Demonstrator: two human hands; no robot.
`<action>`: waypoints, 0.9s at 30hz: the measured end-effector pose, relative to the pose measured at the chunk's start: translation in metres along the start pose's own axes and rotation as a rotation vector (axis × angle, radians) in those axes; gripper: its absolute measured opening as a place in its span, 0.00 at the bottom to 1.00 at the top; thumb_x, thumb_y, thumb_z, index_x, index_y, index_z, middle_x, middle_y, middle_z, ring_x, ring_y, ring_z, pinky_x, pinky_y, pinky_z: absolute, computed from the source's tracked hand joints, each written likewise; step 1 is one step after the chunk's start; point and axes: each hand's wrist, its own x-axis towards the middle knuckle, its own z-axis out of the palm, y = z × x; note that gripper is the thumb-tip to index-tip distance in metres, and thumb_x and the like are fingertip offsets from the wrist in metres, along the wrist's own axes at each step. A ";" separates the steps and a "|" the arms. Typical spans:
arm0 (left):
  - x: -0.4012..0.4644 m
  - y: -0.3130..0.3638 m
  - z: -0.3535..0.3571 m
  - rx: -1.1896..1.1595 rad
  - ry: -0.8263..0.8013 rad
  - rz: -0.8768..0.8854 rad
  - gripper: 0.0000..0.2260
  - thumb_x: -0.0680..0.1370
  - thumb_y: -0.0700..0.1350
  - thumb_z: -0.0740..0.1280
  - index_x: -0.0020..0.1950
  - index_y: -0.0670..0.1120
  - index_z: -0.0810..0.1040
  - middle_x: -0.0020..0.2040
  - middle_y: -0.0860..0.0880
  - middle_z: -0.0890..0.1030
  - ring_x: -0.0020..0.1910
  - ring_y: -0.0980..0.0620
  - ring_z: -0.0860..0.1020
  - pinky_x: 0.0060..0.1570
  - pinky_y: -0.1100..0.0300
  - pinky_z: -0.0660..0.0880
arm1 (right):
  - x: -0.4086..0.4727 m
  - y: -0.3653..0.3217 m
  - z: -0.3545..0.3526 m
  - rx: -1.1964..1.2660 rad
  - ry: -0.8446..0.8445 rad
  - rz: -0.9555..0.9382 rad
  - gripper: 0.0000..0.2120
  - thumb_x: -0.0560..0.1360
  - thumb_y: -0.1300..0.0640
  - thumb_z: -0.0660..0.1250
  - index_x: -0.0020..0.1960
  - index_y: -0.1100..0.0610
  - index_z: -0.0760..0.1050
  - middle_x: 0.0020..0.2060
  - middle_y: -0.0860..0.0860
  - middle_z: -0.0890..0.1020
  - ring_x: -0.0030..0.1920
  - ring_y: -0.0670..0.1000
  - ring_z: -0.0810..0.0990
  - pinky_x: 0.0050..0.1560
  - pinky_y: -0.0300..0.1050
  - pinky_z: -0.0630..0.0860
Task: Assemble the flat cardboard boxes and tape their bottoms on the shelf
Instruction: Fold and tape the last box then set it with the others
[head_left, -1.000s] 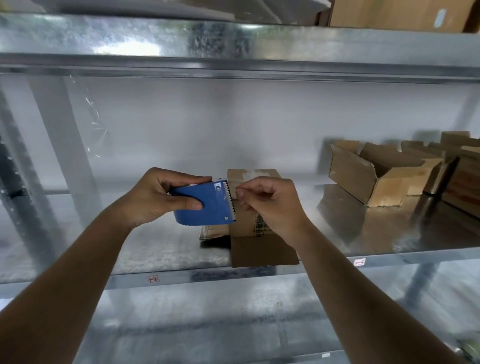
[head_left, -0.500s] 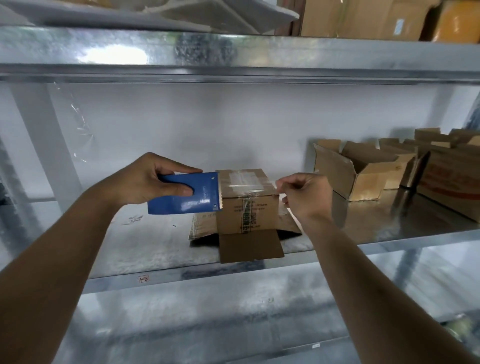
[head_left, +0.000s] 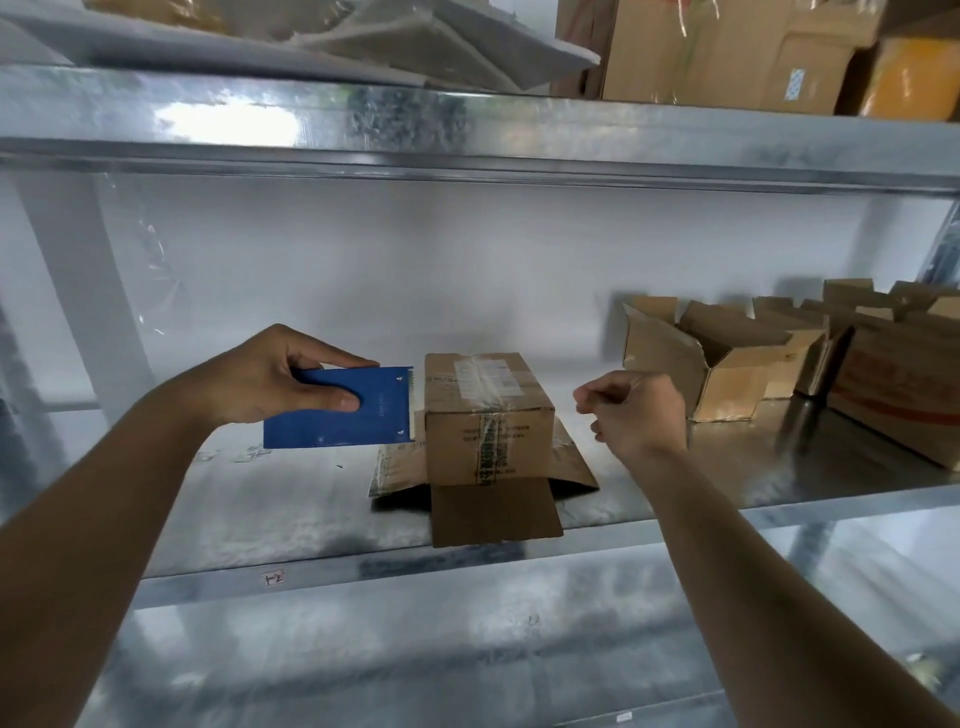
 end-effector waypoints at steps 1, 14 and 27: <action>0.000 -0.002 0.000 -0.001 -0.003 -0.005 0.24 0.71 0.43 0.77 0.67 0.49 0.82 0.59 0.52 0.86 0.59 0.51 0.84 0.62 0.53 0.80 | 0.001 0.001 0.003 0.012 -0.012 0.004 0.09 0.77 0.61 0.76 0.41 0.49 0.86 0.35 0.43 0.86 0.32 0.48 0.84 0.42 0.49 0.86; 0.011 -0.038 0.012 -0.023 -0.032 -0.127 0.24 0.71 0.45 0.78 0.66 0.53 0.83 0.57 0.51 0.87 0.57 0.50 0.85 0.62 0.45 0.80 | 0.009 0.037 0.021 0.221 -0.346 0.260 0.10 0.73 0.51 0.78 0.51 0.55 0.86 0.43 0.51 0.89 0.39 0.52 0.83 0.44 0.46 0.85; 0.029 -0.046 0.023 0.005 -0.095 -0.151 0.22 0.71 0.48 0.78 0.65 0.56 0.84 0.56 0.54 0.87 0.55 0.52 0.85 0.57 0.46 0.83 | 0.040 0.035 0.027 -0.023 -0.419 0.197 0.08 0.73 0.45 0.79 0.42 0.50 0.88 0.40 0.47 0.89 0.38 0.53 0.80 0.32 0.41 0.69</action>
